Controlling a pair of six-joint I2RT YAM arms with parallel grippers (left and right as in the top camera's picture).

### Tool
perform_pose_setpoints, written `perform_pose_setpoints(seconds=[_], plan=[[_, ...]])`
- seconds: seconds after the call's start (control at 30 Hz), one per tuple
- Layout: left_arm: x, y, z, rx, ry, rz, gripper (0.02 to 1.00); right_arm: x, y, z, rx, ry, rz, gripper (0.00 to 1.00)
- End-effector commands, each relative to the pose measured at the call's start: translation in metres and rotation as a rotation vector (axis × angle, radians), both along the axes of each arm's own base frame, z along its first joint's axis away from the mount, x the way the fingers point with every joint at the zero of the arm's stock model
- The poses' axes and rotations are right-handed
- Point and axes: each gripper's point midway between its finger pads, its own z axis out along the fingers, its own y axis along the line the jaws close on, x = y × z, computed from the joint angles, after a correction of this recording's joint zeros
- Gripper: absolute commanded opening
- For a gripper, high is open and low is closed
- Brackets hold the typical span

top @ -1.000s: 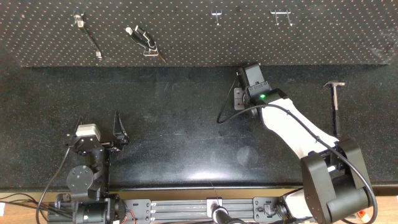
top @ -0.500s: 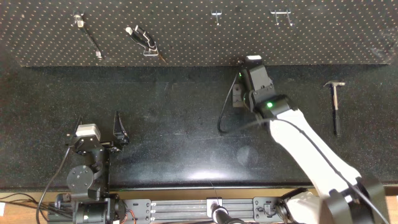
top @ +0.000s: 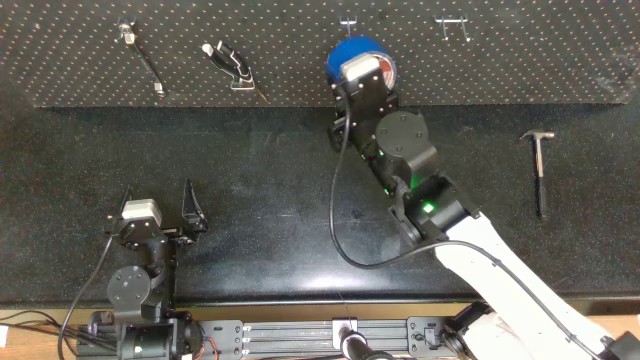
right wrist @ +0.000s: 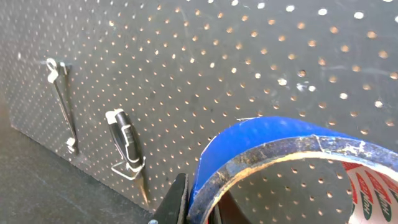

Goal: Place Tools Onto Pegboard

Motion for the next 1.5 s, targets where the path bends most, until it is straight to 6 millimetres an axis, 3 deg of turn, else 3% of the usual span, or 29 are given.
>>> perform_pose_setpoints(seconds=[0.03,0.27,0.73,1.23,1.5], plan=[[-0.001,0.002,0.0,0.003,0.0,0.015,0.996,0.016,0.007,-0.016,-0.08,-0.031,-0.021,0.075],[-0.001,0.002,0.0,0.003,0.0,0.015,0.996,0.041,-0.007,-0.046,-0.13,-0.008,-0.165,0.075],[-0.001,0.002,0.0,0.003,0.0,0.015,0.996,0.069,0.006,-0.081,-0.254,-0.087,-0.155,0.075],[-0.001,0.002,0.0,0.003,0.0,0.015,0.996,0.079,-0.011,-0.082,-0.257,-0.087,-0.201,0.08],[-0.001,0.002,0.0,0.003,0.0,0.015,0.996,0.083,-0.008,-0.088,-0.249,-0.097,-0.203,0.082]])
